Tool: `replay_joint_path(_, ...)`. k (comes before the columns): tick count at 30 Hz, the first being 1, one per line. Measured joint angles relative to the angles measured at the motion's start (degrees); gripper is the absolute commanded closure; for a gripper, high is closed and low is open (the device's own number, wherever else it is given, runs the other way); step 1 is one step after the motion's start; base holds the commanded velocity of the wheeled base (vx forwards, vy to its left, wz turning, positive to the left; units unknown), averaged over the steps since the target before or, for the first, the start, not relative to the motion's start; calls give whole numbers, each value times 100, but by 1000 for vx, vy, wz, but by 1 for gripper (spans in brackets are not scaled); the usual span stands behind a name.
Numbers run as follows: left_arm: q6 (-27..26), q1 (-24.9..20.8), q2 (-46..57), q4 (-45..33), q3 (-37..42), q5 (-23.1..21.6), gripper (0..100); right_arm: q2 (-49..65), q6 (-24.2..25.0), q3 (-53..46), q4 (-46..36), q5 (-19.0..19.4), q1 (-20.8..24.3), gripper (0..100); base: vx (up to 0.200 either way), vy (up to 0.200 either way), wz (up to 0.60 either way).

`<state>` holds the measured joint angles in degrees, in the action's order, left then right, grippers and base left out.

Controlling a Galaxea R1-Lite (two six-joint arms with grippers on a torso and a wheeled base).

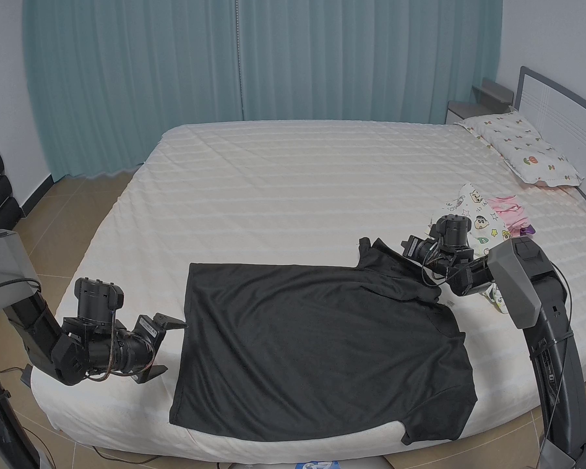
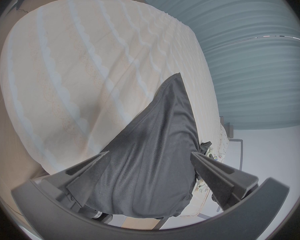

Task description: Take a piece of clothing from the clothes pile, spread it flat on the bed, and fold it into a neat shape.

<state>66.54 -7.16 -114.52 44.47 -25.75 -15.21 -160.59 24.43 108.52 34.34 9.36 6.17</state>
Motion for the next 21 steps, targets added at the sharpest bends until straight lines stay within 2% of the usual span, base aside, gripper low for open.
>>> replay_joint_path(21,6,-4,0,-2,4,2,0,-336,-130,418,-424,5,85,0,0,0,0)
